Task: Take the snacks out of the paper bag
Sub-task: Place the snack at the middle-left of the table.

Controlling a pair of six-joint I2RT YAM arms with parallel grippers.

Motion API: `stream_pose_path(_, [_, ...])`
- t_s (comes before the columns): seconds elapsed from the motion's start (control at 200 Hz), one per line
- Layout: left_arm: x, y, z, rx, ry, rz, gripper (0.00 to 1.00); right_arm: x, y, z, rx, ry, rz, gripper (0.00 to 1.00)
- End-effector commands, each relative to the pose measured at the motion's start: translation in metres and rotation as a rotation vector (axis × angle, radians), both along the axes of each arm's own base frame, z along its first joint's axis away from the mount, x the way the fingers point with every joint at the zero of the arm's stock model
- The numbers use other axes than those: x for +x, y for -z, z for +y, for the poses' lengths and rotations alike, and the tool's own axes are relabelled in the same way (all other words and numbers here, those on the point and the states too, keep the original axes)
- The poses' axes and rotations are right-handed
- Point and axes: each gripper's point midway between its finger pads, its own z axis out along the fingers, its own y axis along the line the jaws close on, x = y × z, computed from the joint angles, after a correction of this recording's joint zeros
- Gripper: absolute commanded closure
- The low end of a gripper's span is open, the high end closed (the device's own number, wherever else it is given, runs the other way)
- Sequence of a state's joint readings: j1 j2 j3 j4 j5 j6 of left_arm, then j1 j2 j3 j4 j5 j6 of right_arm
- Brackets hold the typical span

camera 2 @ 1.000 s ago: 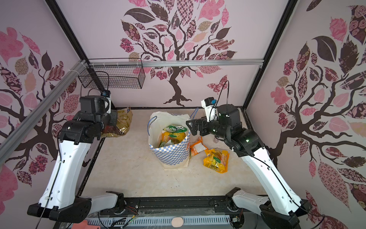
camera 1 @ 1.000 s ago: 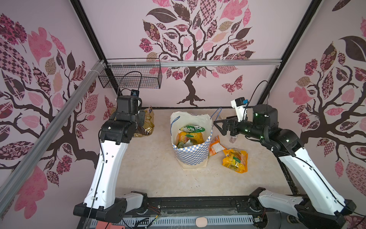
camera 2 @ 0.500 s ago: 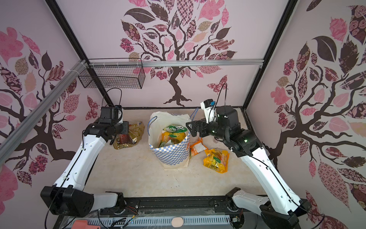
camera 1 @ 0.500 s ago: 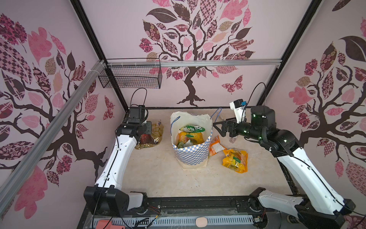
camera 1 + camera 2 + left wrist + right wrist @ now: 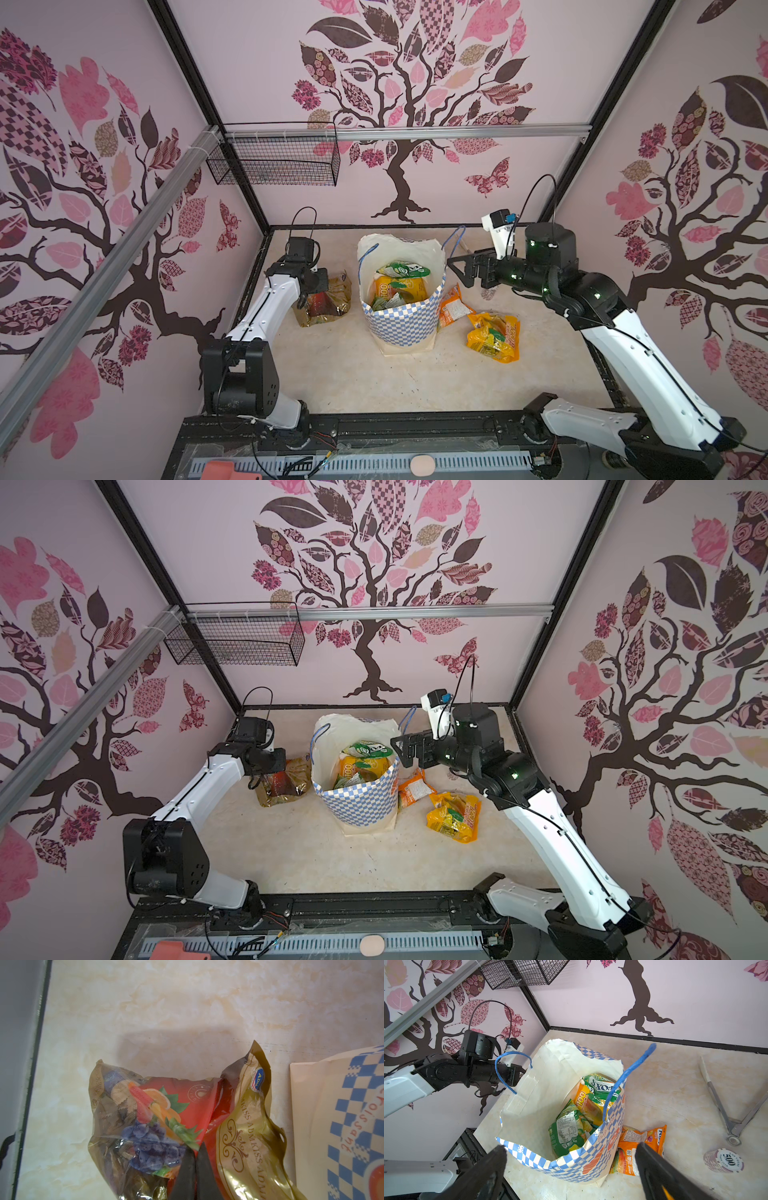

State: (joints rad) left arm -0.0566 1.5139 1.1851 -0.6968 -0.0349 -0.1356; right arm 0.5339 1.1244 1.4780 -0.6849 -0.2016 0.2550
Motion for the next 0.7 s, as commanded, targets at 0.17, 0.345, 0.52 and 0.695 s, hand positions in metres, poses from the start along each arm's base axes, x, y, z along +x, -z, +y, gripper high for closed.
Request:
stream_pose_path(0.17, [0.02,-0.005,-0.005,-0.058,-0.005,-0.082,0.81,-0.008,-0.007,-0.005,0.014,0.008,-0.015,0.01])
stream_pose_path(0.345, [0.019,-0.029,-0.012,-0.107,0.009,-0.132,0.56,-0.007,-0.01,-0.001,0.022,-0.007,-0.013,0.0])
stream_pose_path(0.52, [0.006,-0.086,-0.029,-0.238,0.029,-0.254,0.52,-0.004,-0.015,0.005,0.027,-0.029,-0.021,0.01])
stream_pose_path(0.695, [-0.028,-0.158,-0.049,-0.374,0.085,-0.396,0.5,-0.003,-0.021,0.017,0.057,-0.078,0.008,0.01])
